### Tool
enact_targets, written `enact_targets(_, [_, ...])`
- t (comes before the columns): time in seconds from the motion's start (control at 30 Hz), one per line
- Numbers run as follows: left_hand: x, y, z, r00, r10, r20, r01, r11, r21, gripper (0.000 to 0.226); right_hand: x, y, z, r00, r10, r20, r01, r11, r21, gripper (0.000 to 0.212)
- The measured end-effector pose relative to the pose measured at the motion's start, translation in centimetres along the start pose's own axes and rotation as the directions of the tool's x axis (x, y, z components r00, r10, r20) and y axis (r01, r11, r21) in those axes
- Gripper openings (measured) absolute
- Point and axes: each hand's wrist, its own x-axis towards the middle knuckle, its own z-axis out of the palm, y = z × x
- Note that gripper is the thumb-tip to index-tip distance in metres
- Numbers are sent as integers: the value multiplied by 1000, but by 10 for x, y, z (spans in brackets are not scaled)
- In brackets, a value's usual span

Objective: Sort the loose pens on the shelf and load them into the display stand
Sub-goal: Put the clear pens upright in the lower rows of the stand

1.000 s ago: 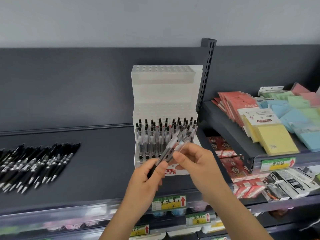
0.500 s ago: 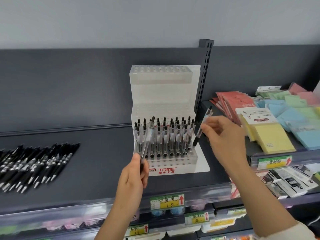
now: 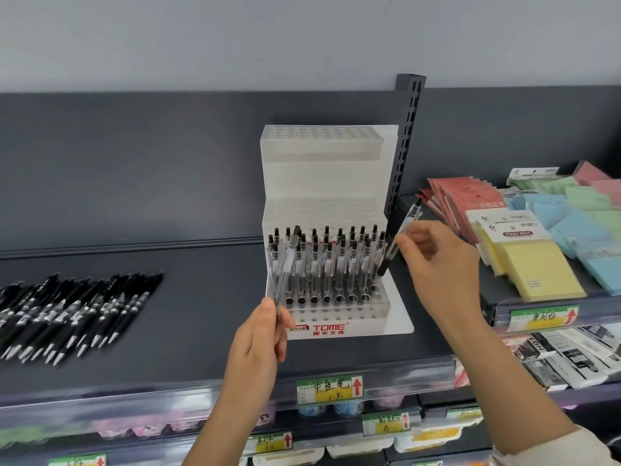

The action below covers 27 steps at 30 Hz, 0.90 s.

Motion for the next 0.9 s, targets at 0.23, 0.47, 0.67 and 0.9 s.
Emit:
enact_targets(0.23, [0,0,2,1000,9,-17,-9,1000,-4,47,-8,16,15,977,21,211,14,987,-160,12])
enact_targets(0.47, [1,-6,-1,998,58,-14,-58,998,12,39,-13,24,19,955,71,288,-4,974,-225,12])
enact_targets(0.67, [3,-8,-2,998,62,-11,-62,997,41,29,-21,25,14,983,101,151,-69,977,-199,22])
enact_targets(0.9, [5,-15,-2,989,128,78,-142,969,203,14,-67,-13,23,907,149,395,-271,922,275,13])
